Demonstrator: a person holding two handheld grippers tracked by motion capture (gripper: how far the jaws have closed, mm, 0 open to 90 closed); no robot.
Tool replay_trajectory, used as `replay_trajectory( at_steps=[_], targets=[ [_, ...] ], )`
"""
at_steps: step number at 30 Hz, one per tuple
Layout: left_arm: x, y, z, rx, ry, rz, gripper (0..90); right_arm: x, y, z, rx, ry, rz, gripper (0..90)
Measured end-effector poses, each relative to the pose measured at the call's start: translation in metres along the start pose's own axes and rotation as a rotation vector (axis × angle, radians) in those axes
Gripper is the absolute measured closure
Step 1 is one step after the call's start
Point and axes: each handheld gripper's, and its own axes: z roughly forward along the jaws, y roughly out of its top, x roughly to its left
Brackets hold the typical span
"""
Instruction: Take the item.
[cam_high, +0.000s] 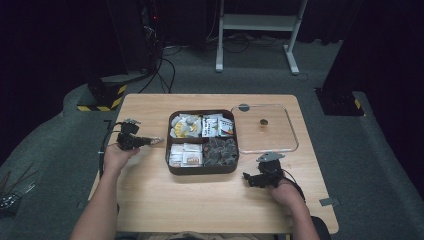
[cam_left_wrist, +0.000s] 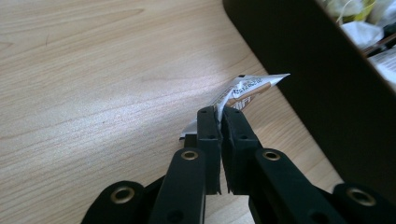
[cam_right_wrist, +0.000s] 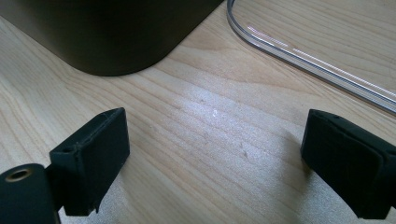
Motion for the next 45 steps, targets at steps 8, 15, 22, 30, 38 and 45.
replay_trajectory(
  at_steps=[8,15,22,30,38,45],
  targets=[
    [-0.004,0.000,0.008,0.015,0.011,0.032,86.3,0.000,0.000,0.000,0.000,-0.001,0.000,7.8],
    [-0.005,-0.001,0.012,0.022,0.007,0.035,83.4,0.000,0.000,0.000,0.000,-0.001,0.001,7.8],
    [-0.003,0.000,0.010,0.007,-0.018,0.013,77.6,0.000,0.000,0.000,0.000,-0.002,0.001,7.8],
    [-0.005,0.000,0.002,-0.014,-0.023,0.008,65.4,0.000,0.000,0.000,0.000,-0.003,0.001,7.9],
    [-0.007,-0.002,-0.010,-0.051,-0.046,0.001,57.0,0.000,0.000,-0.001,0.001,-0.003,0.003,7.9],
    [-0.007,-0.007,-0.016,-0.071,-0.047,-0.001,52.2,0.000,0.000,-0.001,0.001,-0.003,0.003,7.9]
  ],
)
